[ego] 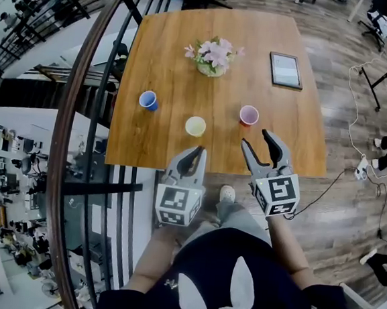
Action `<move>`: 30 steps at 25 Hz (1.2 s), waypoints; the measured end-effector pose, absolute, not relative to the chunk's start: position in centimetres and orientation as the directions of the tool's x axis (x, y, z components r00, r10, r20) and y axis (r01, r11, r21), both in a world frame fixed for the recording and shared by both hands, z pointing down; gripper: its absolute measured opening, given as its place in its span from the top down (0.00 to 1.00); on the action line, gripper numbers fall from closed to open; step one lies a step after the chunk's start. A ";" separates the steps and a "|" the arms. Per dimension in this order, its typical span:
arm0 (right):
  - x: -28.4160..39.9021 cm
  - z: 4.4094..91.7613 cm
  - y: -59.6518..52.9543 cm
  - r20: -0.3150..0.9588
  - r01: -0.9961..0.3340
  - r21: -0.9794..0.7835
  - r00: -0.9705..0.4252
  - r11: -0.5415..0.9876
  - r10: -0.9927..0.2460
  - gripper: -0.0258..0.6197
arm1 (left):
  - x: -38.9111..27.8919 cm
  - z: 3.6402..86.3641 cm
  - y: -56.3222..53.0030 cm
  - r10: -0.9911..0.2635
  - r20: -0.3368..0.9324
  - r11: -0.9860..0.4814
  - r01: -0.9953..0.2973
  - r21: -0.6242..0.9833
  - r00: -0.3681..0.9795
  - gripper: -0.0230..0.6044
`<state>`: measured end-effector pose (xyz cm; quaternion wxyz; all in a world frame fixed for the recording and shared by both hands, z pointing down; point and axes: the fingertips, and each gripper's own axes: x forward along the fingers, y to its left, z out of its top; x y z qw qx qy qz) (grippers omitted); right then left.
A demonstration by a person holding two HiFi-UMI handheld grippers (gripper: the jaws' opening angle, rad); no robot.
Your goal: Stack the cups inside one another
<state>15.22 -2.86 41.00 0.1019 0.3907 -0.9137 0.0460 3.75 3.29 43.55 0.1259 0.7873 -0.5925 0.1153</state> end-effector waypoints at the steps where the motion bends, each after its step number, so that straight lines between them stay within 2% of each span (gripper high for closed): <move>1: 15.2 41.4 -3.4 0.233 -0.729 -0.007 -0.667 0.685 -0.708 0.60 | 3.7 43.7 2.9 -0.903 0.334 -0.265 -0.962 0.062 0.270 0.91; 9: 15.3 43.7 -6.8 0.287 -0.721 0.017 -0.660 0.693 -0.694 0.60 | 3.5 44.6 0.0 -0.897 0.361 -0.249 -0.967 0.062 0.254 0.91; 24: 14.5 49.9 -12.0 0.398 -0.667 0.037 -0.673 0.744 -0.624 0.52 | 2.8 46.3 -3.9 -0.898 0.389 -0.196 -0.979 0.057 0.203 0.91; 30: 14.4 52.2 -13.6 0.444 -0.662 0.033 -0.661 0.749 -0.604 0.51 | 2.6 47.3 -4.7 -0.890 0.410 -0.194 -0.979 0.055 0.199 0.91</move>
